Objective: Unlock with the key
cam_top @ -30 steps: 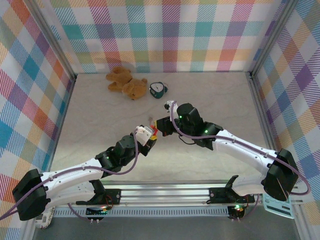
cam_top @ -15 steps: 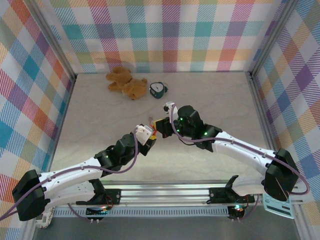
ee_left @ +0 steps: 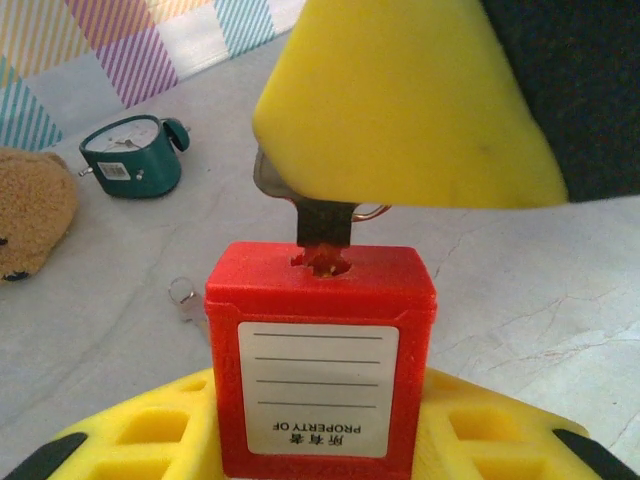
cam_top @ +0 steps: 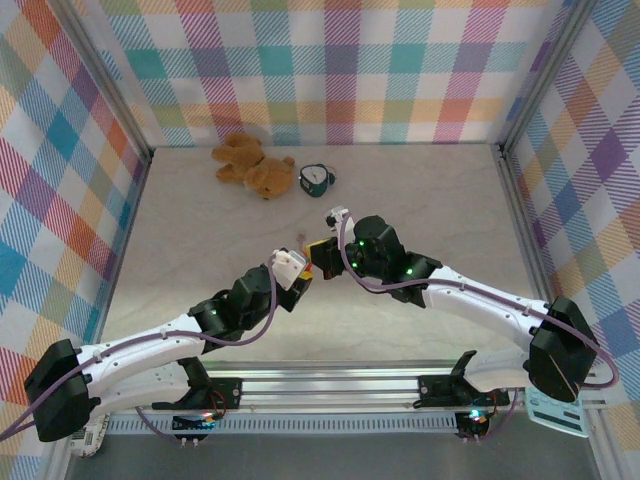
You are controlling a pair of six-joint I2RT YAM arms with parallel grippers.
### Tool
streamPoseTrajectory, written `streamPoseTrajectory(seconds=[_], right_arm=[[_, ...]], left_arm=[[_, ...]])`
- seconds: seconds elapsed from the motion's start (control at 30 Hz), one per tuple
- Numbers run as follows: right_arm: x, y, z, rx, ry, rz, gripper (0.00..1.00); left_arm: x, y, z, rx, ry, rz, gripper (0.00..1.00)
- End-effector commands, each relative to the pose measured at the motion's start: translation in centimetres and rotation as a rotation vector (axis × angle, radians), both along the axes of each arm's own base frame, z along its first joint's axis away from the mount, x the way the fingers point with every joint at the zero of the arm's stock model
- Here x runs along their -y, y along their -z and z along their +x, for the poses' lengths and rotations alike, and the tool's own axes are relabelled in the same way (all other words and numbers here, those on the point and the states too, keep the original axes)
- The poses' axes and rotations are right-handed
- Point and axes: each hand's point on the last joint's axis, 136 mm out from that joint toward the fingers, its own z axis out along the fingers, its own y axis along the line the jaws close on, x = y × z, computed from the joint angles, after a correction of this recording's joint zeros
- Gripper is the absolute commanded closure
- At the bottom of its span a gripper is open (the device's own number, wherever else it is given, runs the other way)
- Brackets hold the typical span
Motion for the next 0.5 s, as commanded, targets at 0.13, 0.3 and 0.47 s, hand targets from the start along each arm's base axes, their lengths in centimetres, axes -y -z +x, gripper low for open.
streamPoseTrajectory(seconds=[0.13, 0.3, 0.47], right_arm=[[-0.2, 7.8, -6.9, -0.235, -0.221, -0.215, 1.00], [-1.0, 8.7, -8.0, -0.262, -0.265, -0.240, 1.00], [-1.2, 8.6, -8.1, -0.277, -0.260, -0.231, 1.00]], left_arm=[[0.5, -15.3, 1.0, 0.302, -0.015, -0.384, 0.73], [0.5, -16.1, 1.4, 0.323, -0.019, -0.378, 0.74], [0.3, -16.7, 1.7, 0.331, -0.019, -0.380, 0.74]])
